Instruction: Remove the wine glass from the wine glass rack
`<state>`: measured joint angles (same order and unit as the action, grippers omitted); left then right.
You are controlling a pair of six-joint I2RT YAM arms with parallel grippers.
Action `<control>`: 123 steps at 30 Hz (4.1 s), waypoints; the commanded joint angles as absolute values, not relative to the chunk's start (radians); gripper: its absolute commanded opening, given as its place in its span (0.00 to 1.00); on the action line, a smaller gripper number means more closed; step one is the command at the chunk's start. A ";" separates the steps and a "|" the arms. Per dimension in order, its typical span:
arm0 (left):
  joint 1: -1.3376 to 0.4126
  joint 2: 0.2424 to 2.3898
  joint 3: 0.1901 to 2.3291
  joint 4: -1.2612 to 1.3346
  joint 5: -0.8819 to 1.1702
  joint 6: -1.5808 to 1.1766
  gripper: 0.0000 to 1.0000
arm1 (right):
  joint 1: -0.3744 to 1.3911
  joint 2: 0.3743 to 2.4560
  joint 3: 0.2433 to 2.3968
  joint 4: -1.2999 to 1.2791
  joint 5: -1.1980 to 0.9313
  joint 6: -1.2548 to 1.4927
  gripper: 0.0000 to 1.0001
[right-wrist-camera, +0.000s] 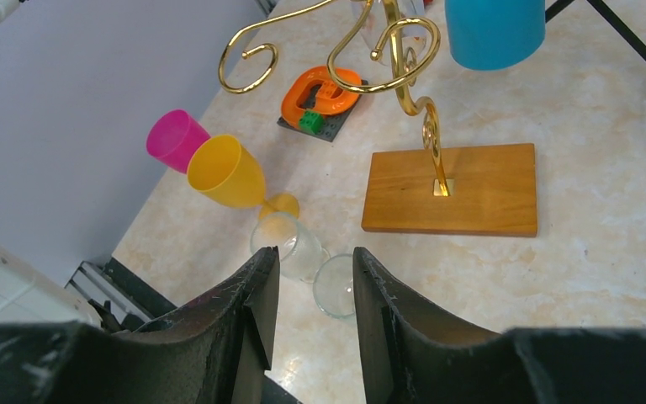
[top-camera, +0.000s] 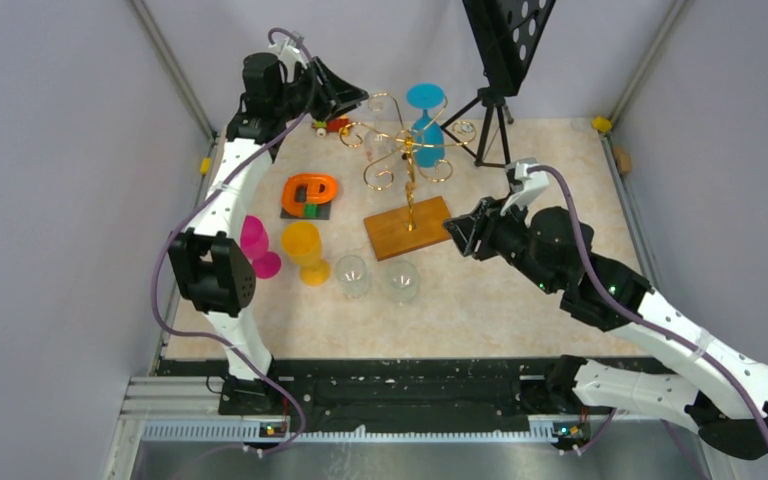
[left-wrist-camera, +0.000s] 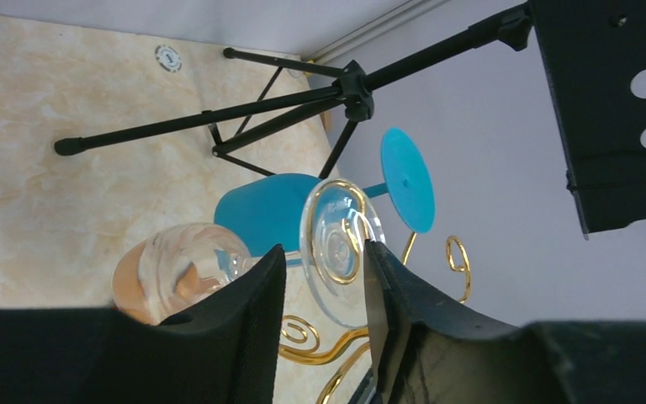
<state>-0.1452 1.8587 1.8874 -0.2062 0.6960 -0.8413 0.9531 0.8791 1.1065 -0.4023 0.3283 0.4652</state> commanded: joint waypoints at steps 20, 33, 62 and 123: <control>-0.138 1.850 1.813 0.192 0.842 -1.166 0.00 | 0.947 0.798 1.050 -0.300 0.311 0.486 0.39; -0.137 1.808 1.781 0.325 0.788 -1.282 0.00 | 0.946 0.761 1.028 -0.271 0.307 0.492 0.39; -0.158 1.844 1.776 0.410 0.823 -1.318 0.00 | 0.946 0.778 1.021 -0.262 0.317 0.487 0.39; -0.173 1.710 1.769 0.088 0.791 -0.978 0.00 | 0.947 0.763 1.010 -0.265 0.318 0.507 0.39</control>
<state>-0.1841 1.8038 1.7557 0.1242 0.8299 -1.0698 0.9531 0.7673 1.0077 -0.2996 0.3134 0.4995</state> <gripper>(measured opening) 0.019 0.388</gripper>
